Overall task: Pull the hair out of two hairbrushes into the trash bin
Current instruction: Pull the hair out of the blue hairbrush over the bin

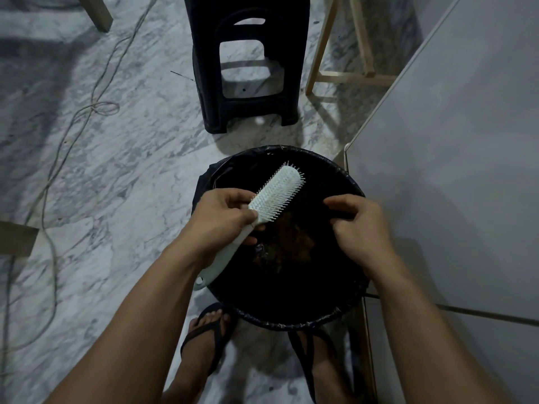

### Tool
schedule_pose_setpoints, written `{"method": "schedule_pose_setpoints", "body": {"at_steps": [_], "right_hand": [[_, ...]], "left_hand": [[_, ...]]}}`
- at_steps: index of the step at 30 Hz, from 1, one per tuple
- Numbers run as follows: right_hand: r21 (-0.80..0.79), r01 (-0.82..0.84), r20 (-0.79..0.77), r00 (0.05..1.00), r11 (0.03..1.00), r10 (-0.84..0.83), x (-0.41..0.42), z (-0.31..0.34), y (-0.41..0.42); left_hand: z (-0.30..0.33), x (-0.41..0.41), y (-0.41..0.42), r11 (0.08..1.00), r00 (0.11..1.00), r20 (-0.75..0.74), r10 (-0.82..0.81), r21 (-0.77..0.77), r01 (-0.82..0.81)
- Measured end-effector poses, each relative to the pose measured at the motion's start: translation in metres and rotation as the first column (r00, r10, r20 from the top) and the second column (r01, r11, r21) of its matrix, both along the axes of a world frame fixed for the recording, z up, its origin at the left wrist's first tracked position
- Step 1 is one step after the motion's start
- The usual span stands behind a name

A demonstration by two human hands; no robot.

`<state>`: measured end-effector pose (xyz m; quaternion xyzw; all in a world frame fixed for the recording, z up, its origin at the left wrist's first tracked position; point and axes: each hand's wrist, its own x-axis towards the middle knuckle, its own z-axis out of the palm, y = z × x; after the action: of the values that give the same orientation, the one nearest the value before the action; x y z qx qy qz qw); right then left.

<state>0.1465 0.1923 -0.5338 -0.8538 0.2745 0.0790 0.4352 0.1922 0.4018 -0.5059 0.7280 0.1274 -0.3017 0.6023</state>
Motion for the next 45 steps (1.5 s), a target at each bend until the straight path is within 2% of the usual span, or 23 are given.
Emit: {"method": "schedule_pose_setpoints", "body": {"at_steps": [2, 4, 6, 8, 11, 14, 19, 23, 25, 27, 31, 33, 35, 39, 42, 45], "right_hand": [[0.049, 0.074, 0.054, 0.996, 0.996, -0.076, 0.001, 0.0, -0.001], [0.272, 0.138, 0.086, 0.982, 0.953, -0.166, 0.002, 0.006, 0.001], [0.483, 0.143, 0.067, 0.978, 0.864, -0.2, 0.004, 0.013, 0.006], [0.576, 0.137, 0.064, 0.975, 0.806, -0.212, 0.007, 0.015, 0.01], [0.603, 0.169, 0.107, 0.951, 0.779, -0.29, 0.004, 0.019, 0.012], [0.638, 0.218, 0.046, 0.947, 0.739, -0.319, -0.003, 0.025, 0.017], [0.571, 0.317, -0.065, 0.937, 0.757, -0.343, -0.009, 0.068, 0.011], [0.505, 0.253, -0.062, 0.964, 0.825, -0.258, -0.011, 0.126, 0.008], [0.536, 0.196, -0.021, 0.976, 0.821, -0.219, -0.016, 0.162, 0.01], [0.629, 0.142, -0.006, 0.984, 0.765, -0.177, -0.021, 0.194, 0.011], [0.889, 0.077, -0.062, 0.997, 0.451, -0.049, -0.047, 0.231, 0.024], [0.92, 0.026, -0.03, 1.0, 0.39, 0.005, -0.059, 0.233, 0.034], [0.894, -0.021, 0.013, 1.0, 0.448, 0.021, -0.065, 0.229, 0.044], [0.692, -0.079, 0.15, 0.988, 0.717, -0.035, -0.063, 0.212, 0.051], [0.569, -0.017, 0.12, 0.991, 0.822, -0.062, -0.061, 0.192, 0.043], [0.431, 0.022, 0.012, 0.999, 0.902, -0.031, -0.061, 0.166, 0.033]], "left_hand": [[-0.002, 0.0, 0.0, 1.0, 1.0, 0.004, -0.027, 0.01, 0.027], [-0.001, 0.001, 0.0, 0.998, 0.998, 0.002, -0.065, 0.014, 0.065], [0.001, 0.001, -0.002, 0.993, 0.993, 0.0, -0.121, -0.002, 0.121], [0.006, -0.001, -0.004, 0.985, 0.985, 0.007, -0.172, -0.01, 0.172], [0.016, -0.008, -0.005, 0.98, 0.98, 0.011, -0.198, -0.015, 0.198], [0.025, -0.023, 0.001, 0.972, 0.972, 0.004, -0.237, -0.005, 0.237], [0.058, -0.052, 0.013, 0.895, 0.923, 0.046, -0.383, 0.266, 0.358], [0.108, -0.056, 0.018, 0.87, 0.907, 0.15, -0.393, 0.379, 0.315], [0.141, -0.058, 0.023, 0.869, 0.893, 0.213, -0.396, 0.402, 0.29], [0.172, -0.06, 0.028, 0.879, 0.879, 0.284, -0.382, 0.404, 0.252], [0.224, -0.071, 0.031, 0.886, 0.85, 0.363, -0.383, 0.404, 0.227], [0.238, -0.076, 0.031, 0.891, 0.845, 0.389, -0.367, 0.407, 0.199], [0.243, -0.078, 0.032, 0.898, 0.85, 0.403, -0.34, 0.408, 0.166], [0.247, -0.076, 0.04, 0.932, 0.853, 0.485, -0.193, 0.363, 0.005], [0.248, -0.069, 0.047, 0.948, 0.831, 0.555, -0.038, 0.283, -0.146], [0.25, -0.064, 0.053, 0.94, 0.774, 0.624, 0.102, 0.193, -0.28]]}}
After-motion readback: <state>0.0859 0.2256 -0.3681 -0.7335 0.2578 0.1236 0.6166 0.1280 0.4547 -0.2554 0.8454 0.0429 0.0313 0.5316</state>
